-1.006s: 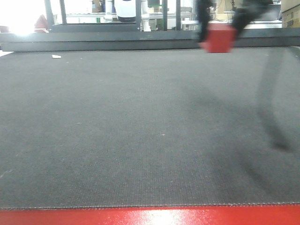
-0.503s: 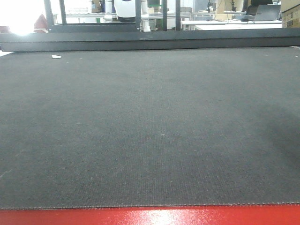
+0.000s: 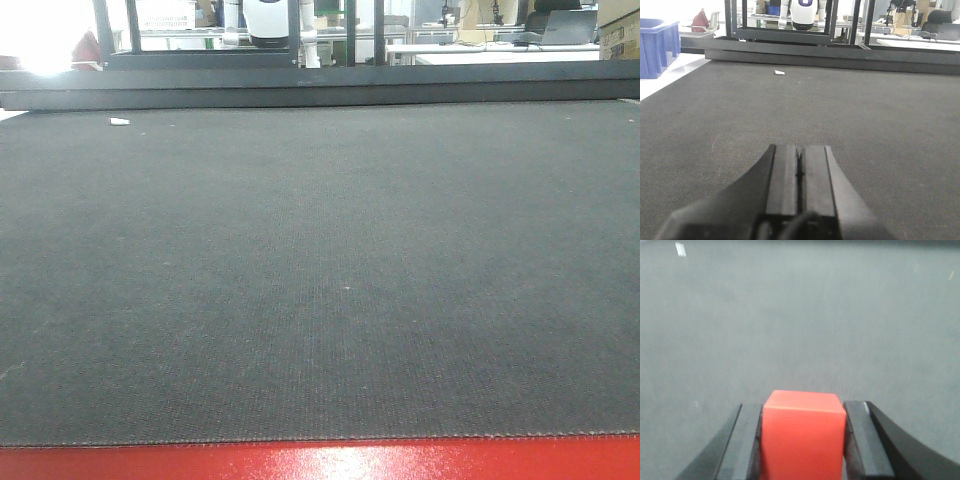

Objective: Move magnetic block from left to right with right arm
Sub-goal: 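Hold the red cube raised in the right gripper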

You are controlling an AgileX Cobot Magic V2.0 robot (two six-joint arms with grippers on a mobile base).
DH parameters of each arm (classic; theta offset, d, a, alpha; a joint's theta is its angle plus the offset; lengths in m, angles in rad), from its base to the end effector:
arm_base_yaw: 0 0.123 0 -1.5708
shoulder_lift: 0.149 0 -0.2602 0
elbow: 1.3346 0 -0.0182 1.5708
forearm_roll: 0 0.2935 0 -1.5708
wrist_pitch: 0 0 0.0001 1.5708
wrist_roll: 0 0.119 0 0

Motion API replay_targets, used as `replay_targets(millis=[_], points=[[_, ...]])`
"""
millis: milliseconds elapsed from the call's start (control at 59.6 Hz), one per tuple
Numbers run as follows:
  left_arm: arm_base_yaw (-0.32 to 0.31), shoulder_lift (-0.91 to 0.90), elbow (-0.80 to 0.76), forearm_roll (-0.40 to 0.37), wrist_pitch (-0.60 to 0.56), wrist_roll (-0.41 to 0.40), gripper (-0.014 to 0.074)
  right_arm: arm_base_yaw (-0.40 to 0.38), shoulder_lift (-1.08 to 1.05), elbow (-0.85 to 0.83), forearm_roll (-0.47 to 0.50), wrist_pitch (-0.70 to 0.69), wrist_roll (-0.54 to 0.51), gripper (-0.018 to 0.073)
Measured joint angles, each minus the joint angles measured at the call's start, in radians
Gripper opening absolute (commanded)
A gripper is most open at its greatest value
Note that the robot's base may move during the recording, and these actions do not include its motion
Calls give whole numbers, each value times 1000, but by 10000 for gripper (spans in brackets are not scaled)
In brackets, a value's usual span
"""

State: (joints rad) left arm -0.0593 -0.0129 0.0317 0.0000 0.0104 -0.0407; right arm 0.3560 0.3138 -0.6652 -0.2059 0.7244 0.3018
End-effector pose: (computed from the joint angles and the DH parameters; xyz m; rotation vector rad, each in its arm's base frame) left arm 0.1523 -0.0090 0.2033 0.0141 1.5133 -0.0802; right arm 0.1355 0.0332 0.3481 -0.0984 1.8468 0.2258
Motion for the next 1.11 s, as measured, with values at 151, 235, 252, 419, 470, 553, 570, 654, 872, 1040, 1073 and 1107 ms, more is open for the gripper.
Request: replay_targets(millis=[151, 235, 252, 419, 470, 553, 570, 654, 872, 1040, 1073, 1107], points=[[0, 0, 0, 0, 0, 0, -116, 0, -105, 0, -1, 5, 0, 204], [0, 0, 0, 0, 0, 0, -116, 0, -142, 0, -2, 7, 0, 204], [0, 0, 0, 0, 0, 0, -116, 0, -148, 0, -2, 7, 0, 204], [0, 0, 0, 0, 0, 0, -116, 0, -160, 0, -2, 9, 0, 204], [0, 0, 0, 0, 0, 0, -116, 0, -160, 0, -2, 11, 0, 204], [0, 0, 0, 0, 0, 0, -116, 0, -160, 0, -2, 11, 0, 204], [0, 0, 0, 0, 0, 0, -116, 0, -160, 0, -2, 11, 0, 204], [0, 0, 0, 0, 0, 0, -116, 0, -160, 0, -2, 11, 0, 204], [0, 0, 0, 0, 0, 0, -116, 0, -160, 0, -4, 11, 0, 204], [0, 0, 0, 0, 0, 0, -116, 0, -160, 0, -4, 13, 0, 204], [0, 0, 0, 0, 0, 0, -116, 0, -160, 0, -4, 13, 0, 204], [0, 0, 0, 0, 0, 0, -116, 0, -160, 0, -4, 13, 0, 204]])
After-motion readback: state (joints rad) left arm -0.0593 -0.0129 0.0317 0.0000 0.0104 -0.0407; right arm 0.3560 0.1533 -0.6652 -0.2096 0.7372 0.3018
